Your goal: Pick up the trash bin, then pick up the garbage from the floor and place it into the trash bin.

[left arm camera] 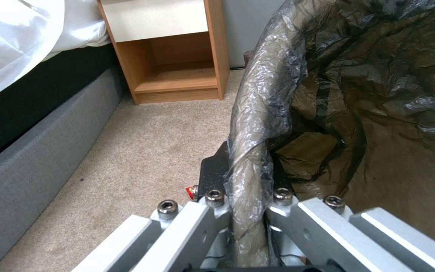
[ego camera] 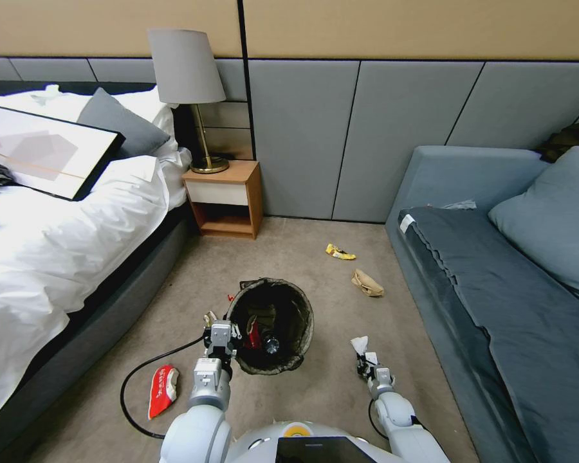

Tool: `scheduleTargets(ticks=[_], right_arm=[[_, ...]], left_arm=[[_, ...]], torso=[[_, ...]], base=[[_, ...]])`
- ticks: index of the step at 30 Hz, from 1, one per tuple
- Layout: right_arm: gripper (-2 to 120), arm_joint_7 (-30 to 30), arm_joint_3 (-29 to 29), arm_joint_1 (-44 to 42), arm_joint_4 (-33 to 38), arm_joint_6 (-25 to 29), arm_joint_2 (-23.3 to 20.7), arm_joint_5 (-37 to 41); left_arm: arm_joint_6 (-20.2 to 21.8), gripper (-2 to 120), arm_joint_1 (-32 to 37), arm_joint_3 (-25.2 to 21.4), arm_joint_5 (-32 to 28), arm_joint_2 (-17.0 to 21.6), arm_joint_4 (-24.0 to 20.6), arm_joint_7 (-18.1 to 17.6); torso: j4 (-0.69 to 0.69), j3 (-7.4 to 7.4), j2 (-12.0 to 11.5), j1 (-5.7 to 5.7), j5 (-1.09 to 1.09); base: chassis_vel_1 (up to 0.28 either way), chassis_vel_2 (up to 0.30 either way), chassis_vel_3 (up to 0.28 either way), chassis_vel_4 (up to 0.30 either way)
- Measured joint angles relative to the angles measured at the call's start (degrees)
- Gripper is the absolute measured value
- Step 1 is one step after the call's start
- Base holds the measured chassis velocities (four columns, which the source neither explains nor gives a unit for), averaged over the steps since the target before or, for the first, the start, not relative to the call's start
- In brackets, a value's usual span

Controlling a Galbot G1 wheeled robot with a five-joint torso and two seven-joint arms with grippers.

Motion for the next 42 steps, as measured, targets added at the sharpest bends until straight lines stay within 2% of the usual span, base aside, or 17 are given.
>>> scheduleTargets(ticks=[6,14,15,17,18,19,21,23,26,29,30,31,32,34,42], right_arm=[[0,0.0,0.2,-0.7,2.4,0.8,-0.1,-0.6],[0,0.3,-0.9,-4.2,13.3,3.2,-0.2,-0.8],[0,0.3,-1.1,-4.7,15.3,4.1,-0.2,-0.8],[0,-1.0,-1.9,-5.9,21.7,9.4,0.0,-0.2],[0,-1.0,-1.9,-5.9,21.7,9.4,0.0,-0.2],[0,-2.3,-2.3,-6.2,24.2,12.3,0.1,0.2],[0,-6.7,-2.9,-6.7,29.5,17.8,0.2,1.2],[0,-8.2,-3.2,-6.9,31.4,19.0,0.2,1.8],[0,-14.6,-4.8,-8.3,38.6,22.5,-0.3,5.1],[0,-16.2,-5.2,-8.7,40.0,23.4,-0.5,5.7],[0,-19.9,-5.9,-9.5,42.3,24.7,-1.0,7.0],[0,-28.6,-7.2,-11.2,45.8,26.0,-2.5,8.8],[0,-28.6,-7.2,-11.2,45.8,26.0,-2.5,8.8],[0,-33.7,-9.2,-11.7,47.0,25.9,-4.4,9.1],[0,-35.0,-13.5,-10.3,44.0,25.1,-5.8,7.1]], left_arm=[[0.0,0,-0.1,0.1,-0.1,0.0,0.0,0.0],[0.0,0,-0.2,0.3,-0.1,0.1,0.5,0.0],[0.0,0,-0.2,0.3,-0.1,0.1,0.6,0.0],[0.0,0,-0.2,0.3,-0.1,0.1,0.7,0.0],[0.0,0,-0.2,0.3,-0.1,0.1,0.7,0.0],[0.0,0,-0.2,0.4,-0.1,0.2,0.8,0.0],[-0.1,0,-0.3,0.6,-0.1,0.2,1.1,0.0],[-0.1,0,-0.3,0.7,-0.1,0.2,1.3,0.0],[-0.2,0,-0.4,1.1,-0.2,0.2,1.8,0.1],[-0.1,0,-0.5,1.1,-0.3,0.3,1.9,0.2],[-0.1,0,-0.6,1.1,-0.5,0.4,2.0,0.2],[-0.1,0,-0.7,1.1,-0.6,0.4,2.1,0.3],[-0.1,0,-0.7,1.1,-0.6,0.4,2.1,0.3],[-0.1,0,-0.7,1.3,-0.6,0.4,2.1,0.3],[0.0,0,-0.8,1.4,-0.5,0.3,2.2,0.4]], torso=[[0.00,0.00,0.0,0.00,0.00],[0.00,0.00,0.0,0.00,-0.01],[-0.01,0.00,0.0,0.00,-0.01],[0.02,0.00,0.0,0.00,-0.01],[0.02,0.00,0.0,0.00,-0.01],[-0.01,0.00,0.0,0.00,-0.01],[0.01,0.00,0.0,0.00,0.00],[0.01,0.00,0.0,0.00,-0.03],[0.00,0.00,0.0,0.00,-0.01],[0.00,0.00,0.0,0.00,-0.01],[0.00,0.00,0.0,0.00,0.00],[0.00,0.00,0.0,0.00,0.00],[0.00,0.00,0.0,0.00,0.00],[0.00,0.00,0.0,0.00,0.00],[0.00,0.00,0.0,0.00,0.00]], base=[[0.000,0.000,0.000,0.000],[0.000,0.000,0.000,0.000],[0.000,0.000,0.000,0.000],[0.000,0.000,0.000,0.000],[0.000,0.000,0.000,0.000],[0.000,0.000,0.000,0.000],[0.000,0.000,0.000,0.000],[0.000,0.000,0.000,0.000],[0.000,0.000,0.000,0.000],[0.000,0.000,0.000,0.000],[0.000,0.000,0.000,0.000],[0.000,0.000,0.000,0.000],[0.000,0.000,0.000,0.000],[0.000,0.000,0.000,0.000],[0.000,0.000,0.000,0.000]])
